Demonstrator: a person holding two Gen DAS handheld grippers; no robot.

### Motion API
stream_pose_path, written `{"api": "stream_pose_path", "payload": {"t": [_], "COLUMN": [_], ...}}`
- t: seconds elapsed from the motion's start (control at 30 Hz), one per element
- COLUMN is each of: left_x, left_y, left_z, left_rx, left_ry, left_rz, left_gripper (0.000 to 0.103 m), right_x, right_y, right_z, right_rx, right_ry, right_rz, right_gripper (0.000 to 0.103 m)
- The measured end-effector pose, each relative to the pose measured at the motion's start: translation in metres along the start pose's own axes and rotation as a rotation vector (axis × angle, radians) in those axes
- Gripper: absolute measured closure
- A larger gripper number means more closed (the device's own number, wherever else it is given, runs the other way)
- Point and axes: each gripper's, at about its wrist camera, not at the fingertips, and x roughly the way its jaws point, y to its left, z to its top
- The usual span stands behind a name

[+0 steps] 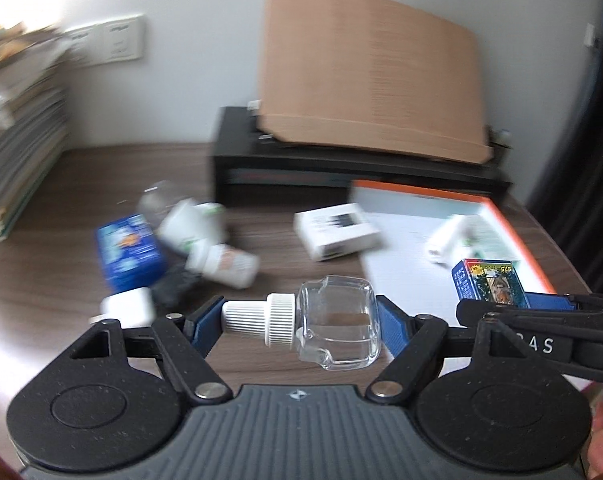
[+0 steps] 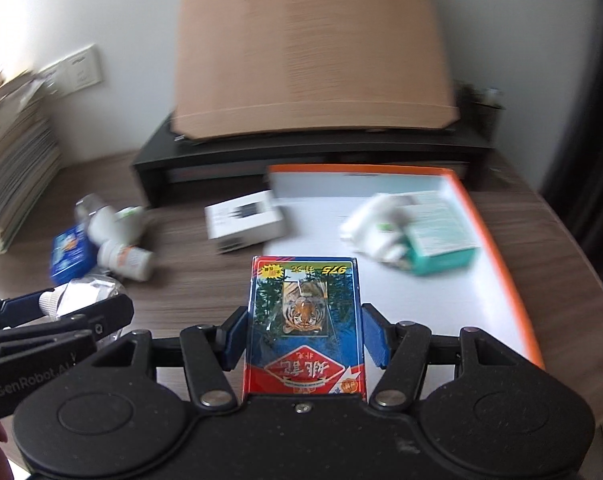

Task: Organize rigid objects
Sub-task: 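Carry the glass bottle and card box over the white box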

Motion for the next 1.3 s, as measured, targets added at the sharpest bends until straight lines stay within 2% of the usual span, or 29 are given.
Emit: {"api": "stream_pose_path", "payload": {"t": [0.23, 0.6, 0.9, 1.3], "left_x": [0.01, 0.022, 0.031, 0.036], "left_y": [-0.056, -0.099, -0.114, -0.118], "left_z": [0.0, 0.001, 0.001, 0.004], "left_rx": [0.08, 0.109, 0.106, 0.09], "left_ry": [-0.018, -0.014, 0.001, 0.006], "left_rz": [-0.069, -0.08, -0.058, -0.023], "left_gripper": [0.023, 0.023, 0.023, 0.023], "right_x": [-0.01, -0.014, -0.004, 0.015], "right_y": [-0.057, -0.107, -0.125, -0.129], "right_z": [-0.005, -0.006, -0.001, 0.007], "right_rx": [0.072, 0.091, 0.059, 0.026], "right_ry": [-0.02, -0.042, -0.036, -0.011], "right_rz": [-0.041, -0.031, 0.0, 0.038], "right_gripper": [0.032, 0.032, 0.032, 0.032]}}
